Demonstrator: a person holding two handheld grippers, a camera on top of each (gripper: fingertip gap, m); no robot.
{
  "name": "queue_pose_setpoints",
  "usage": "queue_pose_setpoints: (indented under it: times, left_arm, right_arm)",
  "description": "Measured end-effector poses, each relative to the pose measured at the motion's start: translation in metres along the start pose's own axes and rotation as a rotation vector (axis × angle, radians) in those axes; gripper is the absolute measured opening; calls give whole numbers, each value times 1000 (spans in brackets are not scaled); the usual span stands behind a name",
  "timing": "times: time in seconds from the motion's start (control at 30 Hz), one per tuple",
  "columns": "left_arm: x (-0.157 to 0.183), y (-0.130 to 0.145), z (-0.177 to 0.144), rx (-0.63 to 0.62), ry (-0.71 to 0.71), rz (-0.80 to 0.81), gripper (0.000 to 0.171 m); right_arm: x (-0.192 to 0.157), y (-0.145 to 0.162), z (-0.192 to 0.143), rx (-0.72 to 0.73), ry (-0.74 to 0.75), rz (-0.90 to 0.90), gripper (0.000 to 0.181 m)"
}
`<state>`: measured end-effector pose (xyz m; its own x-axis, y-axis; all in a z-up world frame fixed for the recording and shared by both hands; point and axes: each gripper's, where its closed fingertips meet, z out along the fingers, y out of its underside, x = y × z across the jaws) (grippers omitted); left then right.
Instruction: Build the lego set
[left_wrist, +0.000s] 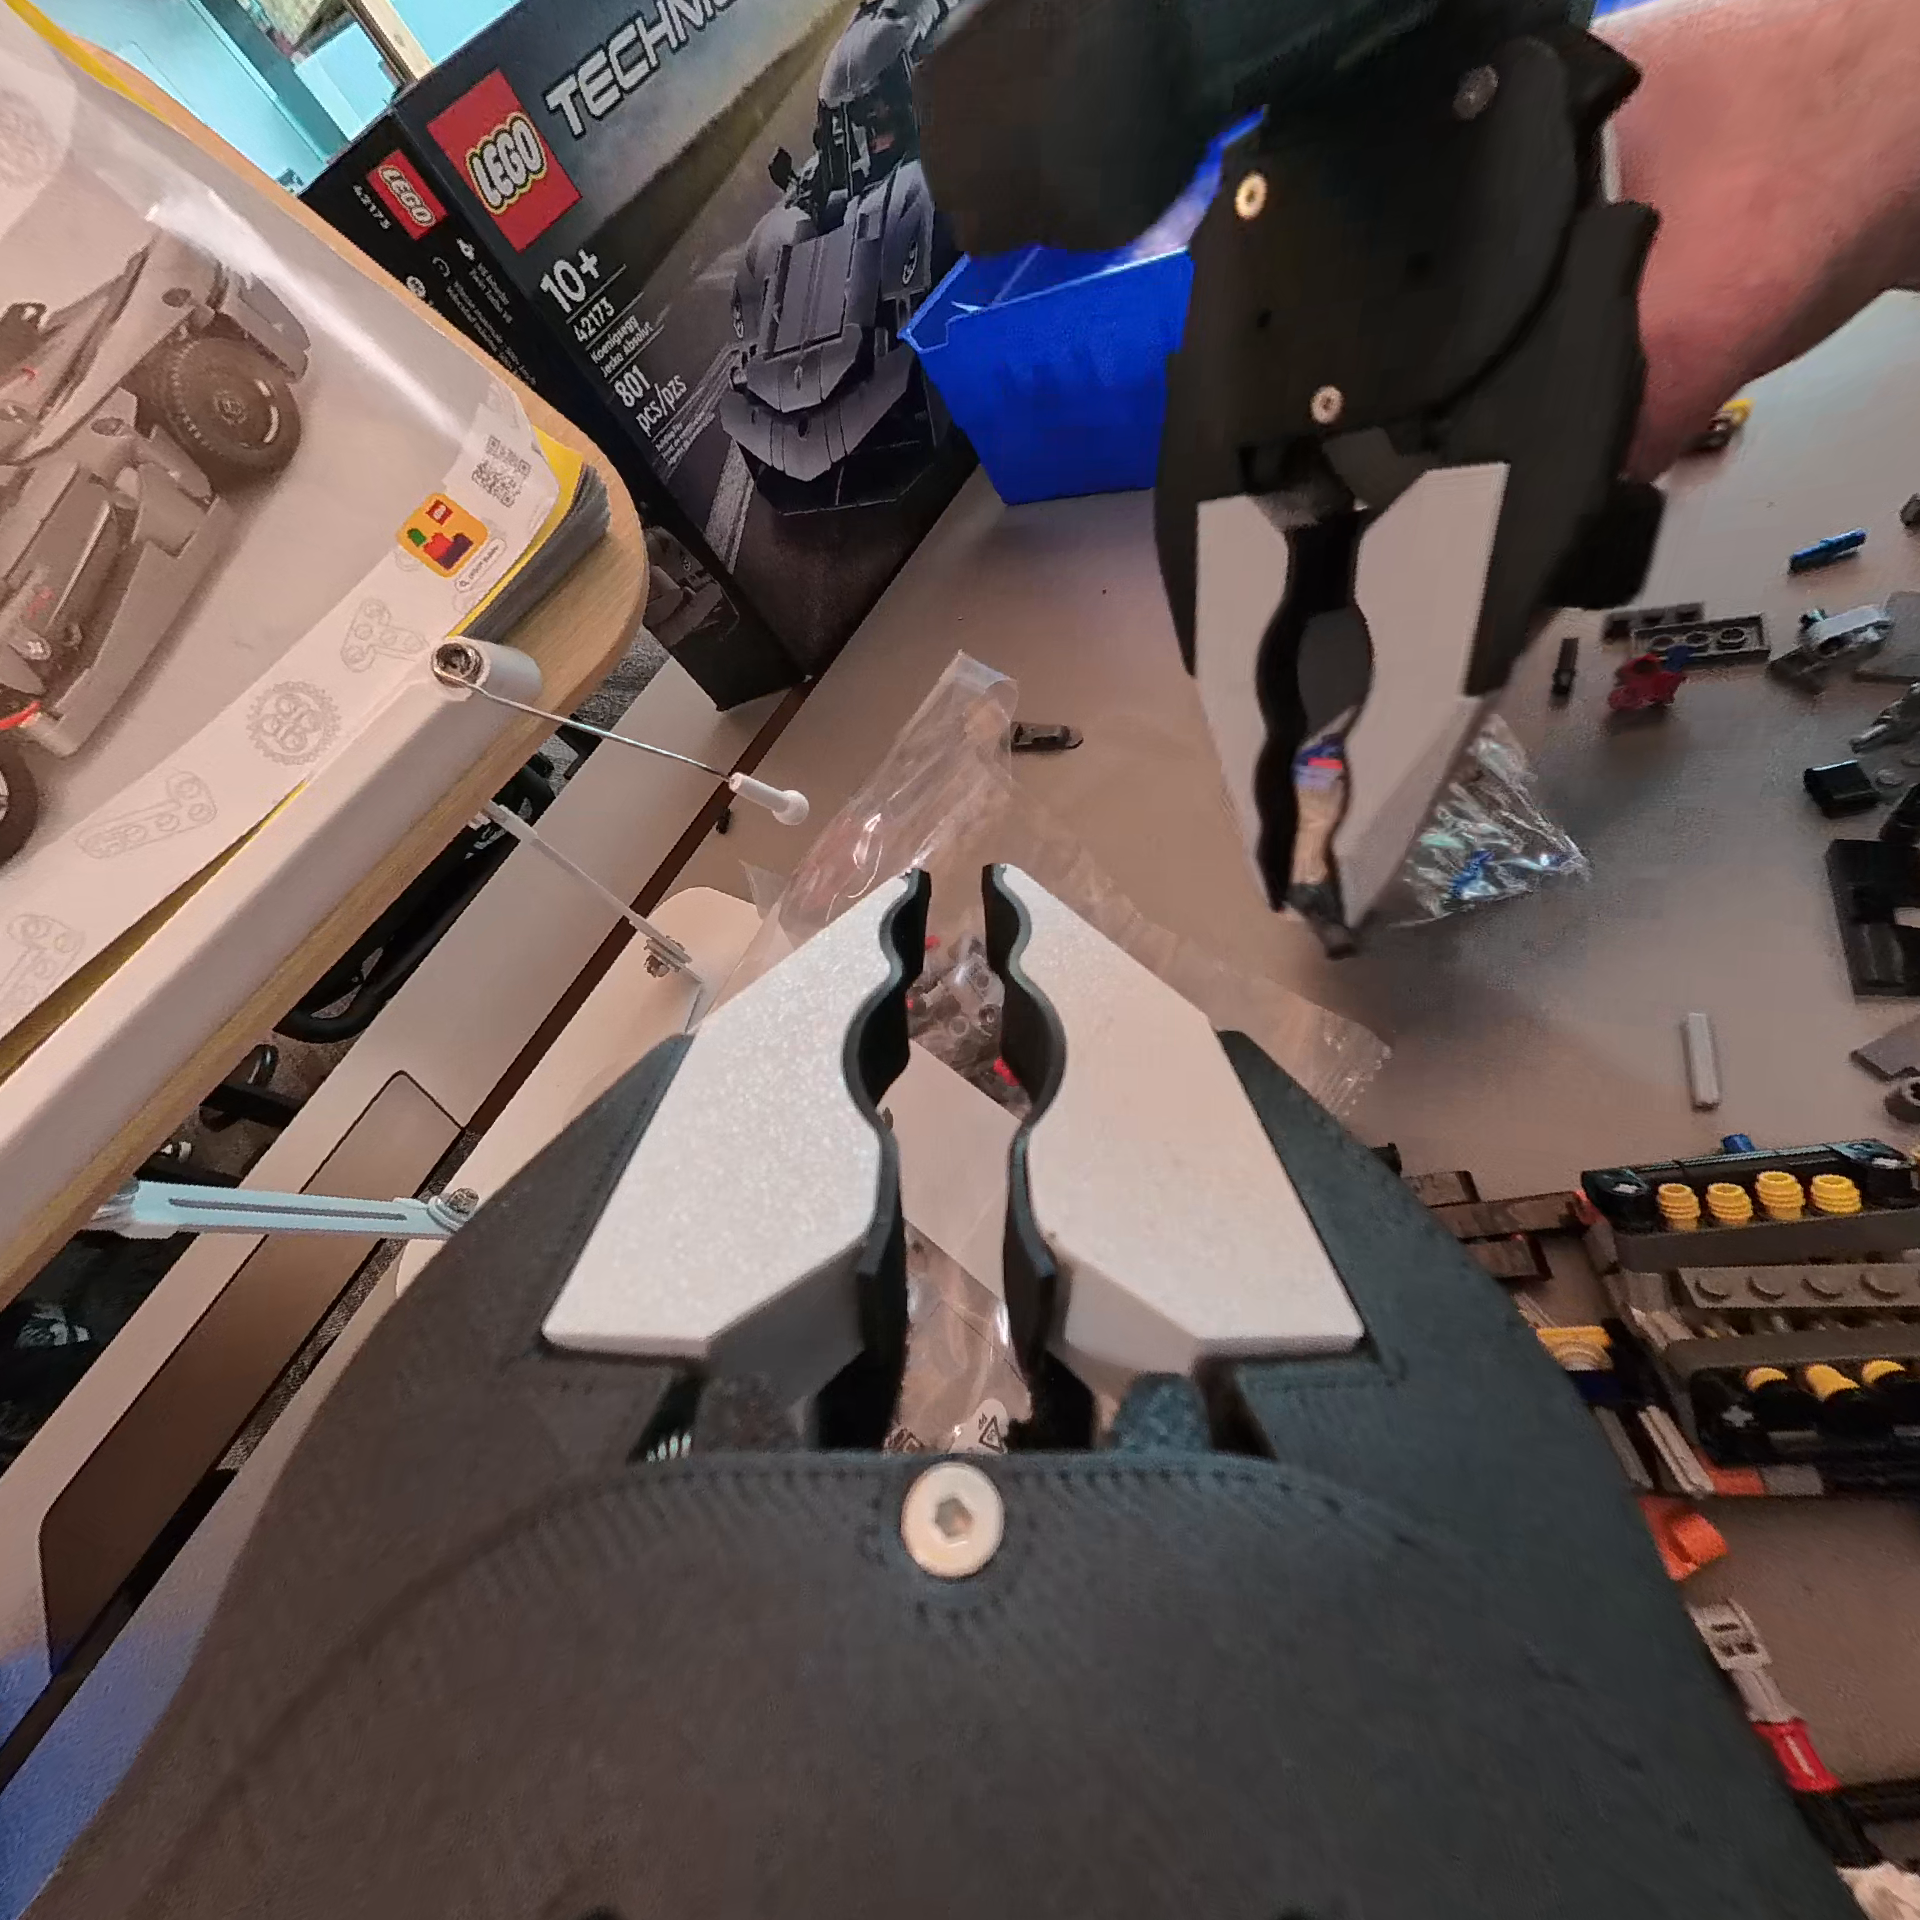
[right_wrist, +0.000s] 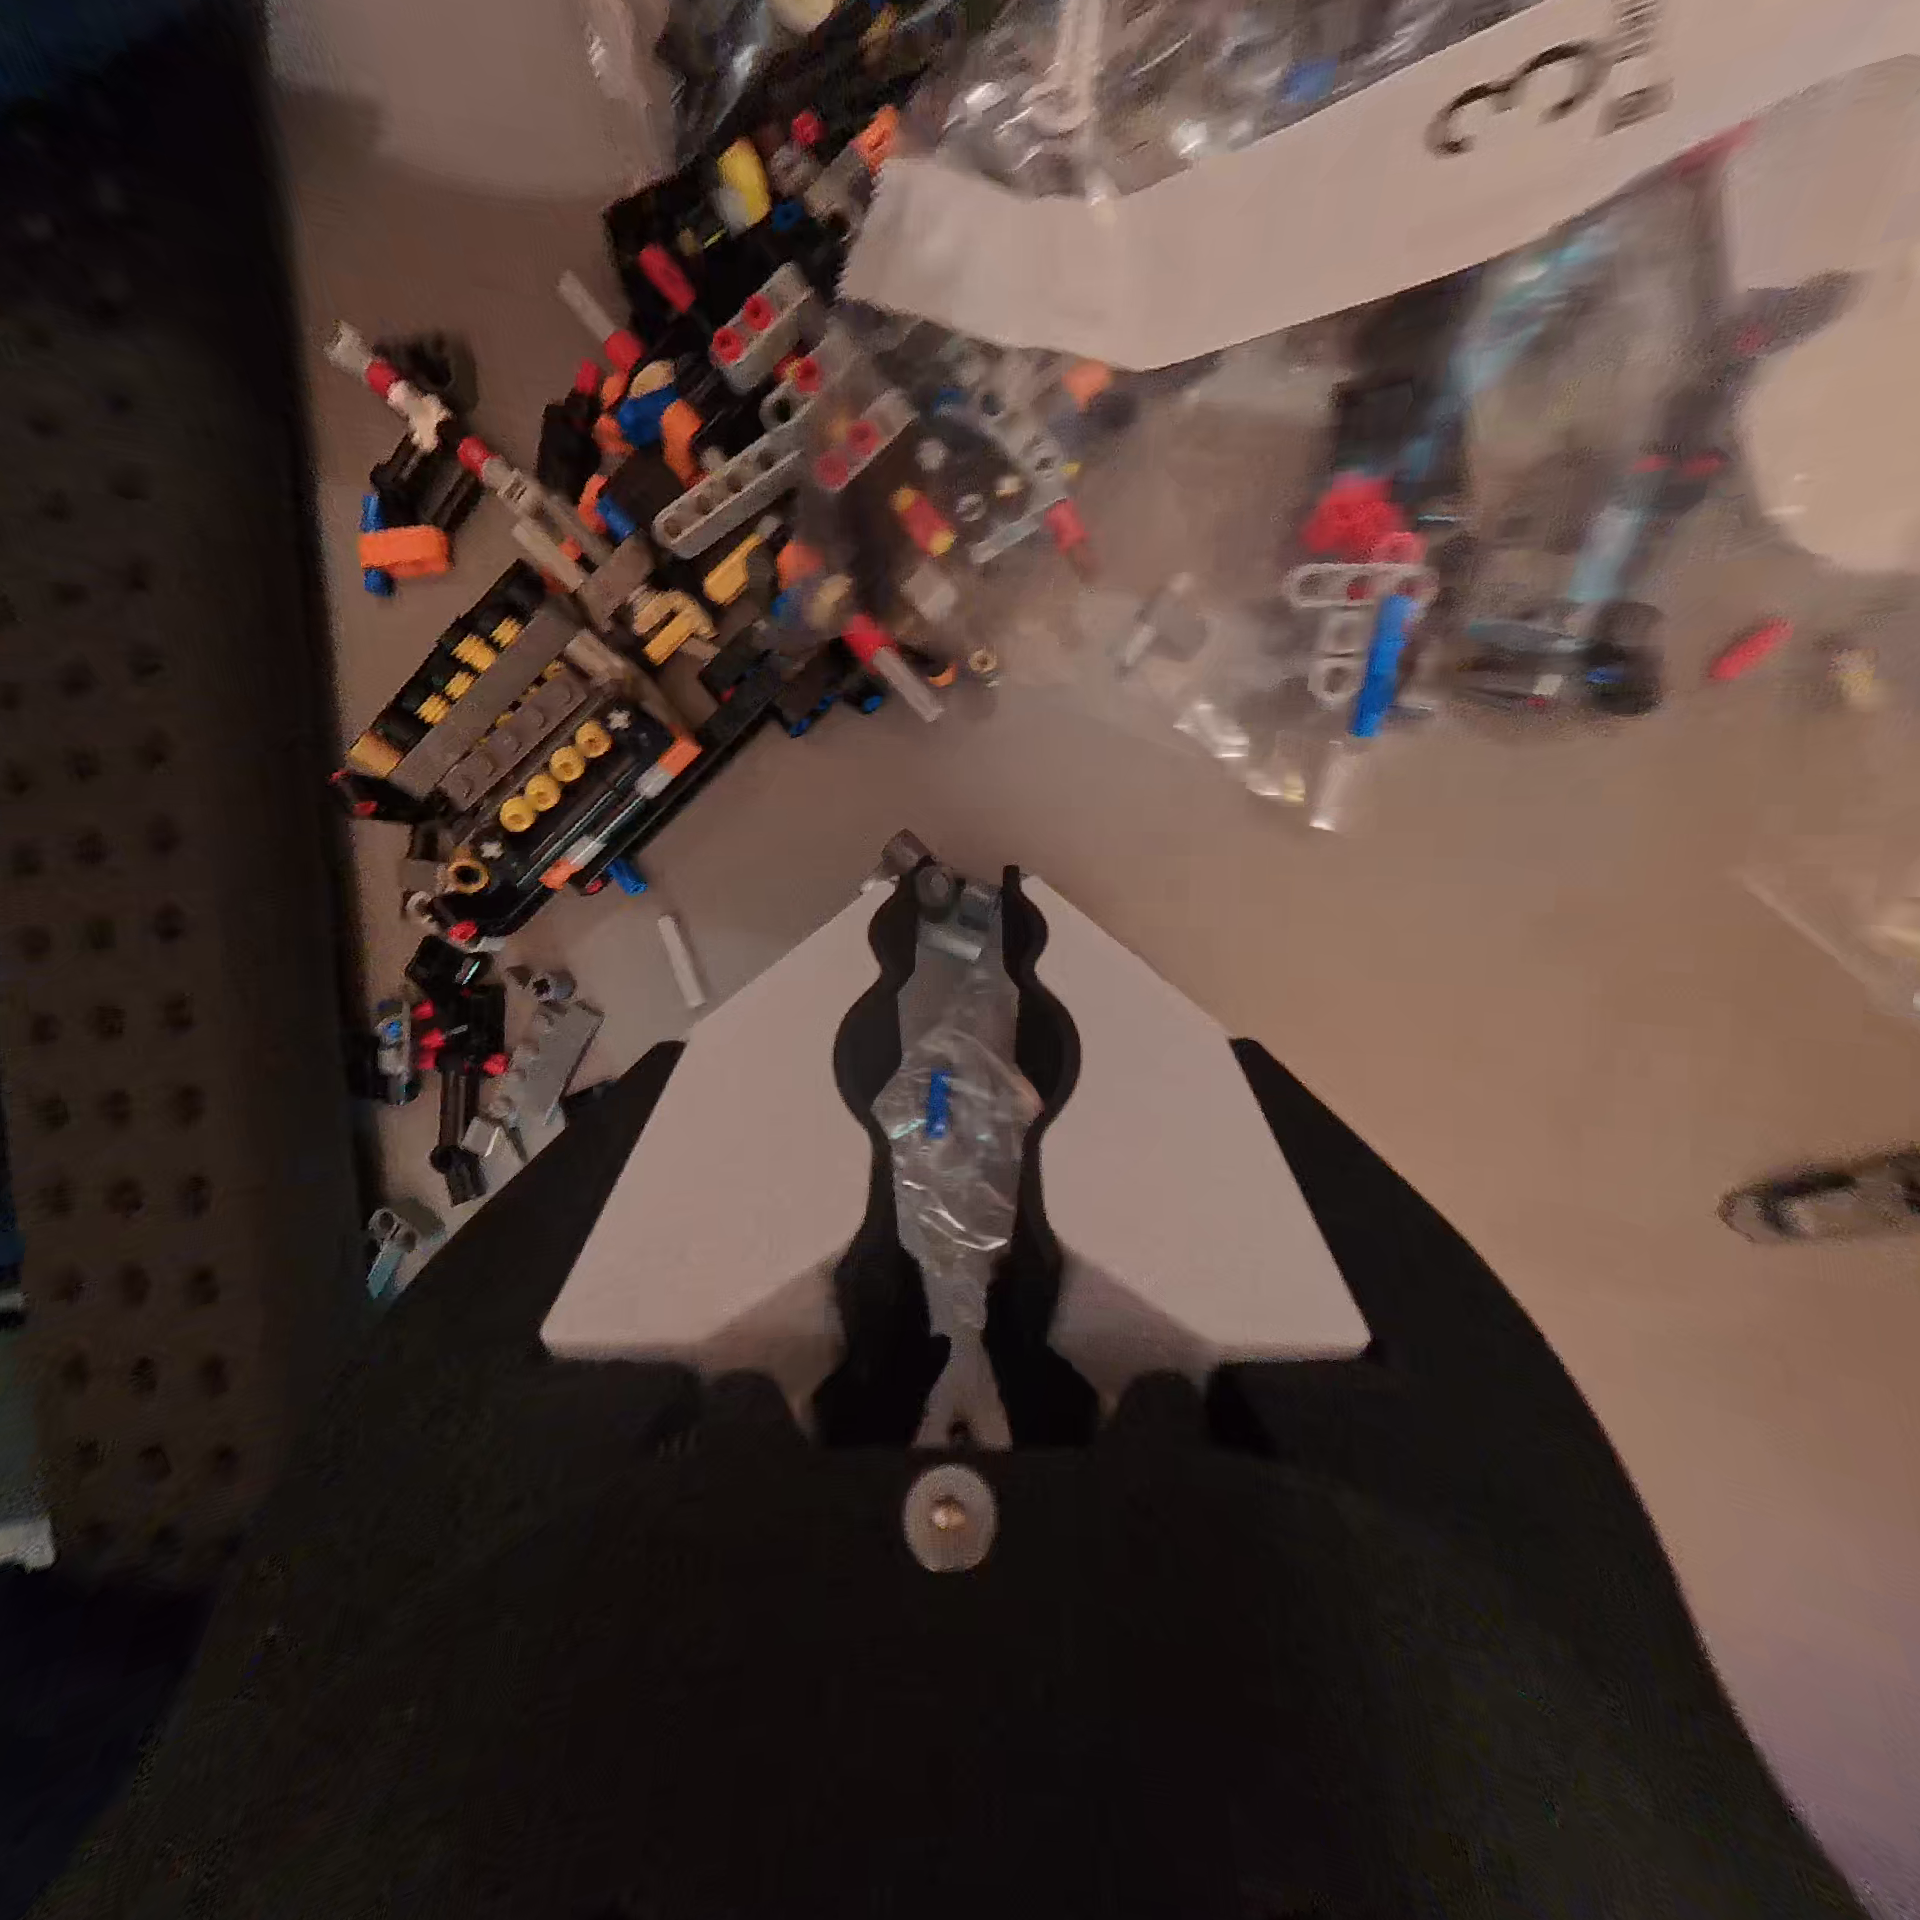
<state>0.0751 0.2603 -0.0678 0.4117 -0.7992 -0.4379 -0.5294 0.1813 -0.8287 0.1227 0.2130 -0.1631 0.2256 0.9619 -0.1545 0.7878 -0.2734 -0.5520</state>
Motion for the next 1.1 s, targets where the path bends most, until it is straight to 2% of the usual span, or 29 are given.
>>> queue_pose_setpoints:
  times: [0.2, 0.4, 0.57, 0.7, 0.83, 1.1]
  left_arm:
    - [1, -1, 1, 0, 3, 3, 8]
    - [1, 2, 2, -11, 6, 3, 8]
    - [17, 4, 5, -24, 96, 8, 19]
    - [38, 25, 16, -140, 197, 30, 31]
    - [54, 47, 26, -253, 266, 30, 38]
    - [55, 63, 31, -323, 275, -5, 37]
  right_arm:
    - [41, -15, -14, 93, 138, 110, 13]
    - [79, -38, -13, 218, 249, 198, 13]
    - [84, -33, -15, 239, 251, 219, 18]
    - [86, -32, -24, 288, 236, 257, 17]
    - [85, -25, -20, 250, 245, 251, 17]
    - [80, -22, -17, 214, 248, 226, 16]
